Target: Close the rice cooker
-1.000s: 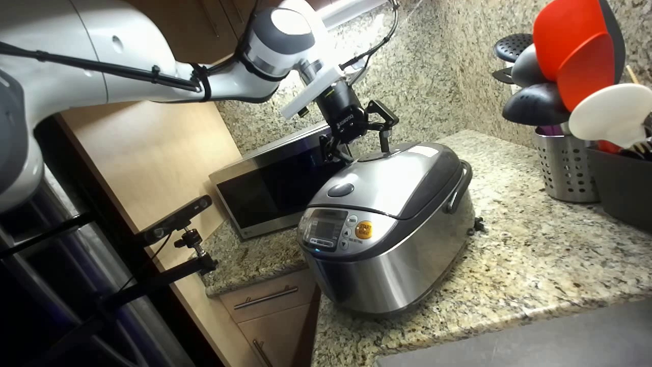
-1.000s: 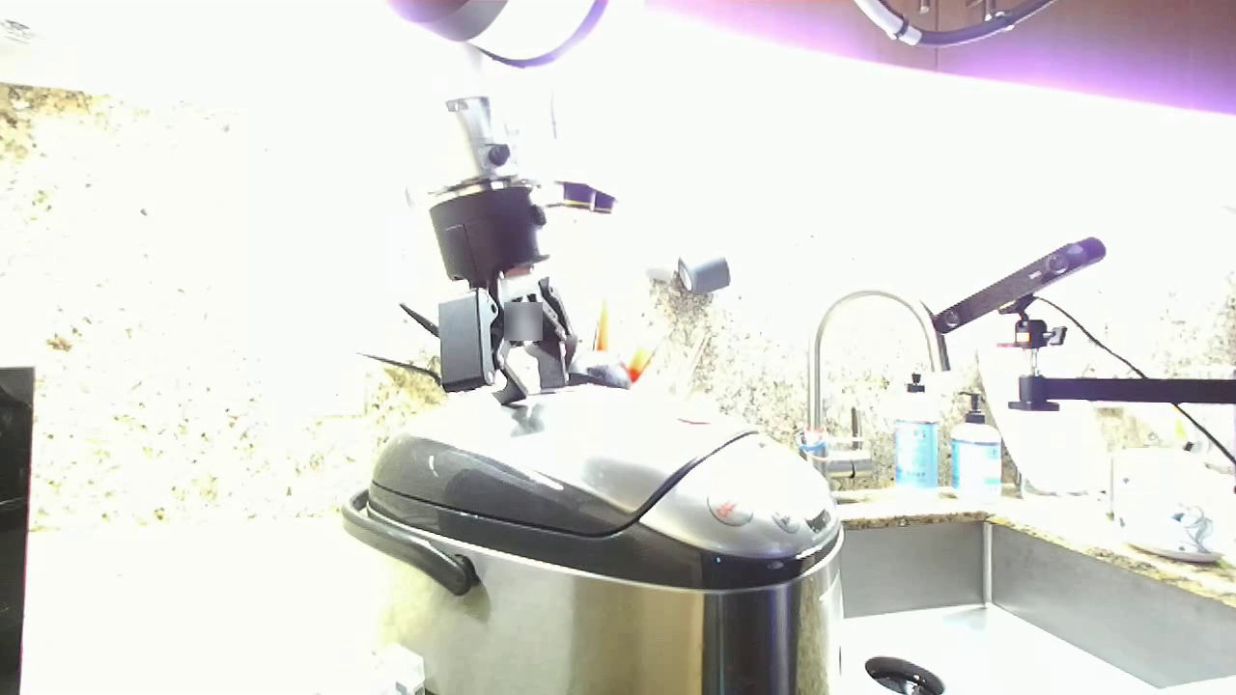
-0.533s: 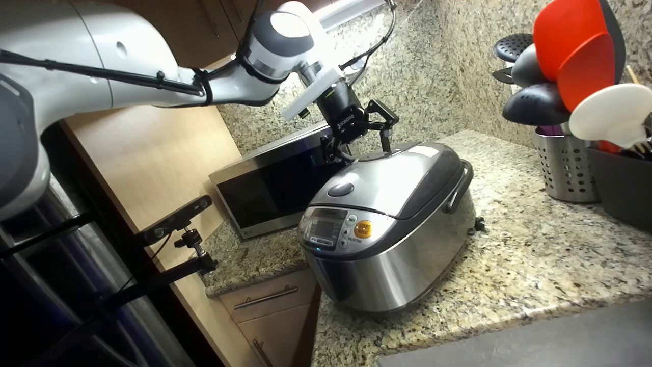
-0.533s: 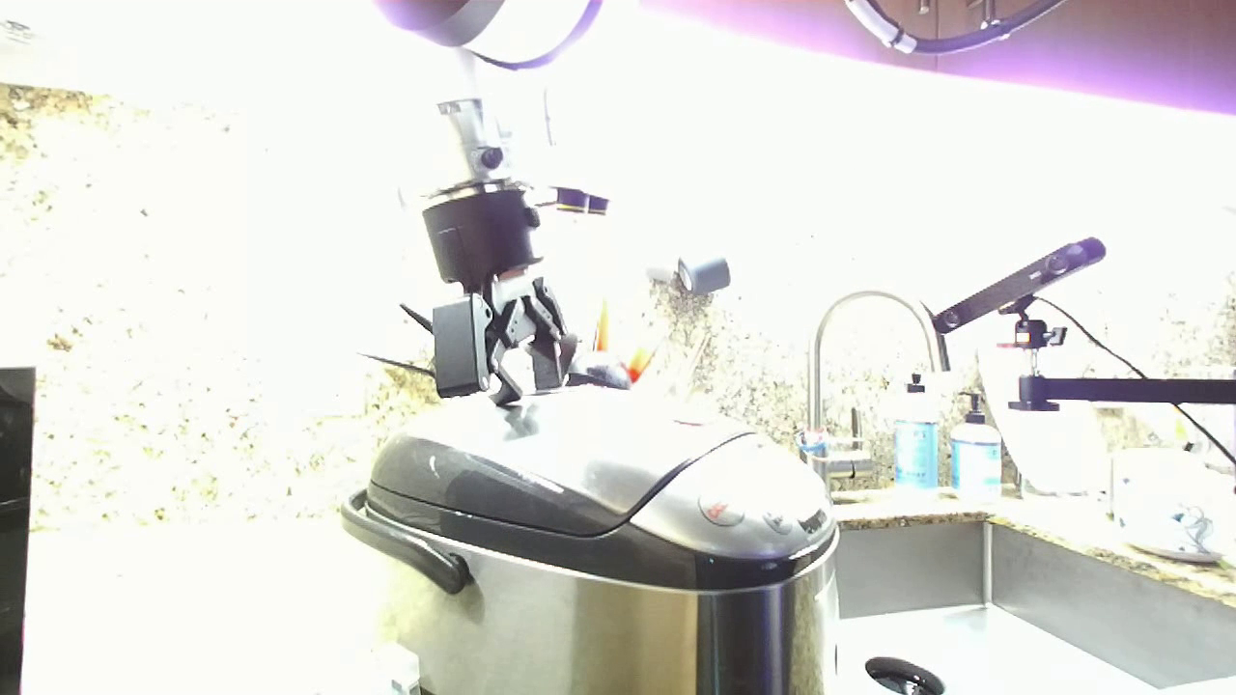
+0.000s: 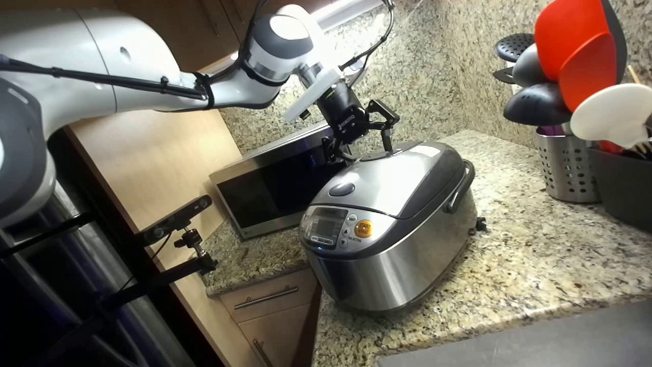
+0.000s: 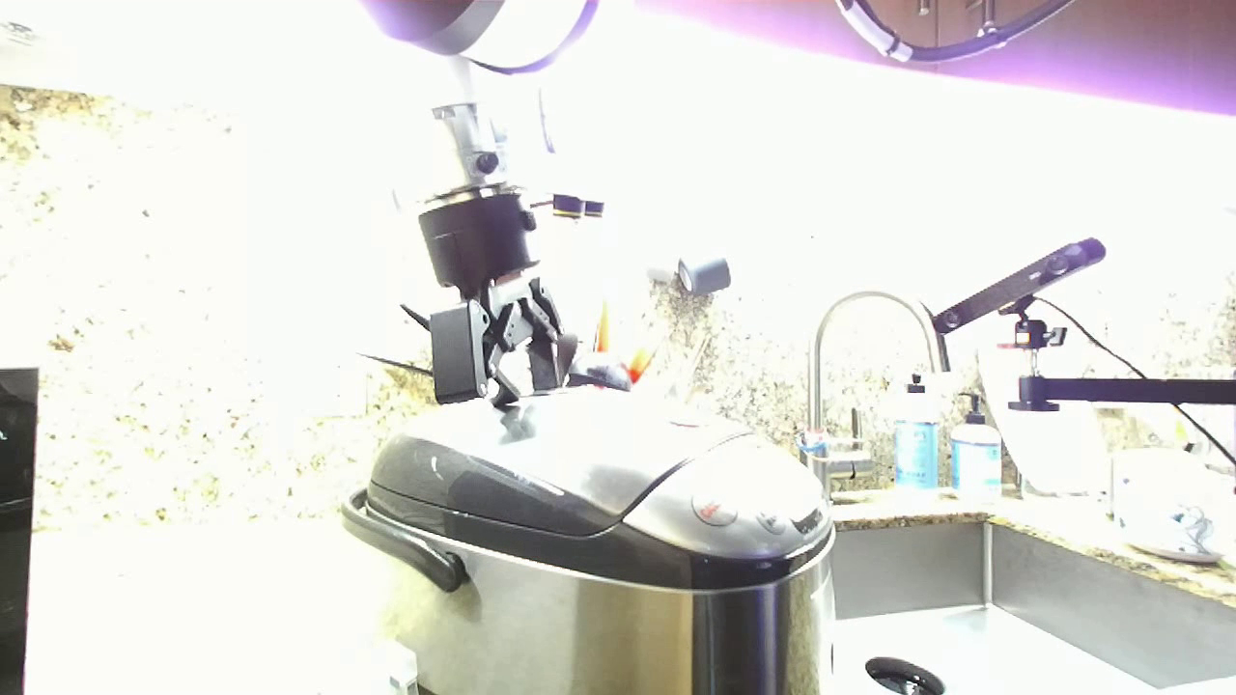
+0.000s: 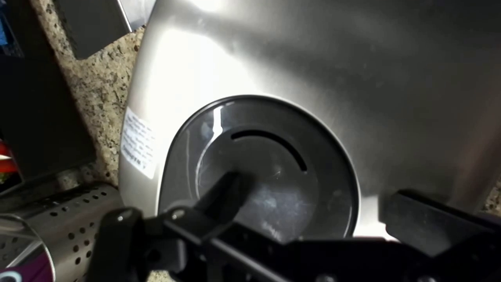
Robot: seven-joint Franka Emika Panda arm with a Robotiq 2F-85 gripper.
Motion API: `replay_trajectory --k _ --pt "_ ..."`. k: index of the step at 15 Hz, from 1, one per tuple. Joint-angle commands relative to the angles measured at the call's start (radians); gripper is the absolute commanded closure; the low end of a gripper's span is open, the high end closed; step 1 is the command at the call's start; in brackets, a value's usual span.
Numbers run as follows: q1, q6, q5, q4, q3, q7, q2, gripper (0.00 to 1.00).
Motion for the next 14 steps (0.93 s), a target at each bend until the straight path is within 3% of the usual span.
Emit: replay_trajectory --k 1,5,7,14 --pt "-0.015 0.055 -0.023 0.046 -0.027 0.013 0.102 0.00" --pt "-0.011 0.059 -0.032 0.052 -0.031 0.017 0.105 0.00" --pt "-0.012 0.065 -0.033 0.057 -0.030 0.017 0.107 0.26" --pt "-0.008 0.066 -0.042 0.072 -0.022 0.030 0.097 0.77"
